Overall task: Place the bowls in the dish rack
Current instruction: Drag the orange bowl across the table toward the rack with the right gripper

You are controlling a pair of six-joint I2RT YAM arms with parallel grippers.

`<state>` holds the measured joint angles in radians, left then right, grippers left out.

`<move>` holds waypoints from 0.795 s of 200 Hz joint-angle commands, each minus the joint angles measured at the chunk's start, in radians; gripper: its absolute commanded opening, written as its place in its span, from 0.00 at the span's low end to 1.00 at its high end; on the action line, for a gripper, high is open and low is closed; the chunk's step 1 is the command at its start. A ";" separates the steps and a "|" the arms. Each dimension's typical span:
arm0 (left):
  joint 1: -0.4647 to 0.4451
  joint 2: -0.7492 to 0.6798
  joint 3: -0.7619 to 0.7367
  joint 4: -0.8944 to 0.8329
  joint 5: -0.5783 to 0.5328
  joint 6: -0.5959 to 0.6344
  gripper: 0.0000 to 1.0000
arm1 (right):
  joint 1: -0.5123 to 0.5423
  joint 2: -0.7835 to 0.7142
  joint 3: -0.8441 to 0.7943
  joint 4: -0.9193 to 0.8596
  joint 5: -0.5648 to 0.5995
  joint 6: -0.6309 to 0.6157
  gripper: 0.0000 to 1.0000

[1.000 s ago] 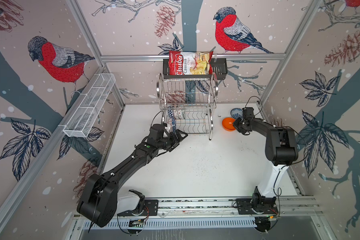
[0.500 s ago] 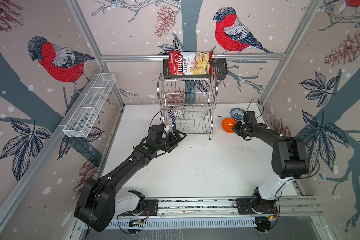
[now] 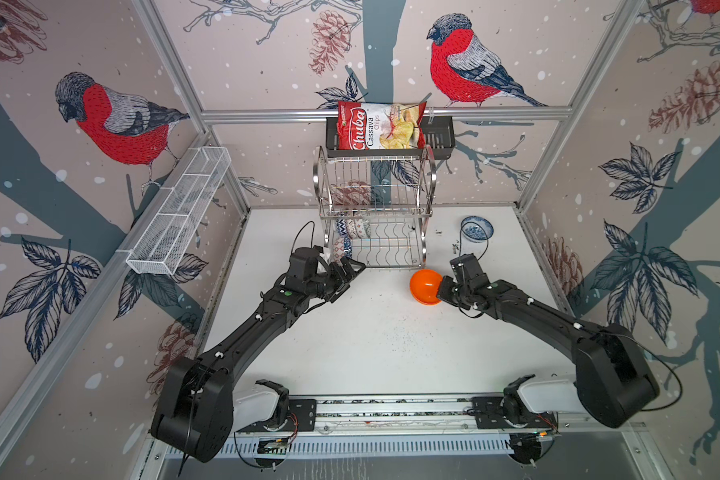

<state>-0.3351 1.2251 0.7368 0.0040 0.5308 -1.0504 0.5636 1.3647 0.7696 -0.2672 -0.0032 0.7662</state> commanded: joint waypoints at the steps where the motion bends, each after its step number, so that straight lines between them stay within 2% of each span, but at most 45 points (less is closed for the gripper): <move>1: 0.021 -0.001 -0.012 0.033 0.043 0.014 0.97 | 0.068 0.028 0.019 0.033 0.037 0.013 0.02; 28: 0.051 -0.019 -0.027 0.021 0.048 0.018 0.97 | 0.165 0.125 0.089 0.038 0.048 -0.020 0.02; 47: 0.065 -0.039 -0.038 0.010 0.043 0.020 0.97 | 0.195 0.212 0.144 0.038 -0.007 -0.047 0.02; 72: 0.071 -0.059 -0.060 0.003 0.035 0.019 0.97 | 0.249 0.287 0.202 0.040 0.002 -0.079 0.02; 103: 0.071 -0.089 -0.100 0.030 0.027 -0.021 0.97 | 0.259 0.382 0.267 -0.004 -0.009 -0.099 0.06; 159: 0.072 -0.081 -0.108 0.047 0.029 -0.021 0.97 | 0.254 0.391 0.300 -0.033 0.036 -0.144 0.22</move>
<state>-0.2649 1.1263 0.6228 0.0162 0.5495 -1.0706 0.8177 1.7451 1.0481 -0.2707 0.0029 0.6548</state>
